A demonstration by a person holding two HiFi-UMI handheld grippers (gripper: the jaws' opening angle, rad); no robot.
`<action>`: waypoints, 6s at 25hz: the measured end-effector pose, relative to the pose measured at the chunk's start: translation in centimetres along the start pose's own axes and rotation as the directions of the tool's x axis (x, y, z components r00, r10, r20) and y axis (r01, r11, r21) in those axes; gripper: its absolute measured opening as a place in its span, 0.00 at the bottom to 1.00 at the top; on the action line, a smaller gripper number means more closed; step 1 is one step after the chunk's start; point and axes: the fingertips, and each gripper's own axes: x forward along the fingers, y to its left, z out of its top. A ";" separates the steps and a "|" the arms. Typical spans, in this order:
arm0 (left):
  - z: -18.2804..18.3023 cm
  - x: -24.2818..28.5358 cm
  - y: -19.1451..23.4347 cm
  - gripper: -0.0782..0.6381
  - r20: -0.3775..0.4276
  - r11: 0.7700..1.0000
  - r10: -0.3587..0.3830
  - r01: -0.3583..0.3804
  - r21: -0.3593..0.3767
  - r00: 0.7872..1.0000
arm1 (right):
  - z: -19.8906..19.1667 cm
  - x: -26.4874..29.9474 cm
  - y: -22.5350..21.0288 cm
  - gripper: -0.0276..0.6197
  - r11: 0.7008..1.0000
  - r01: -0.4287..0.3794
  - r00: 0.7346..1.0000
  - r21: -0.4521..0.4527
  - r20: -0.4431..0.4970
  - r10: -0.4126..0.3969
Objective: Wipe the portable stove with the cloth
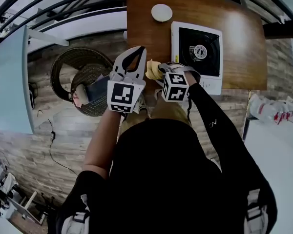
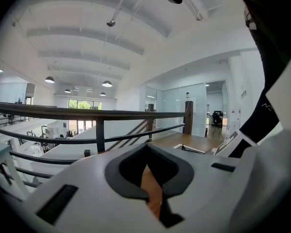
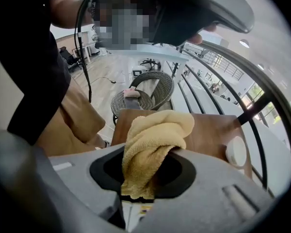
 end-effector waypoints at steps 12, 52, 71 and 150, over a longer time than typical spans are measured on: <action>1.6 8.2 2.2 0.12 -0.010 0.995 0.099 -0.099 -0.027 0.995 | -5.7 -0.8 -13.2 0.23 0.996 0.009 0.999 -0.085 -0.042 -0.013; 3.6 12.9 -0.9 0.12 0.012 0.996 0.084 -0.084 -0.026 0.996 | -8.7 -11.7 -22.6 0.23 0.658 0.089 0.893 0.748 0.233 -0.386; 3.8 19.7 -9.8 0.12 -0.036 0.996 0.082 -0.082 0.020 0.996 | -28.6 -14.2 -23.0 0.23 0.396 0.225 0.906 0.890 -0.041 -0.421; -1.1 3.3 -8.4 0.12 -0.073 0.990 0.141 -0.142 -0.007 0.987 | -10.2 -8.5 -7.2 0.23 0.528 -0.021 0.927 0.849 0.215 -0.309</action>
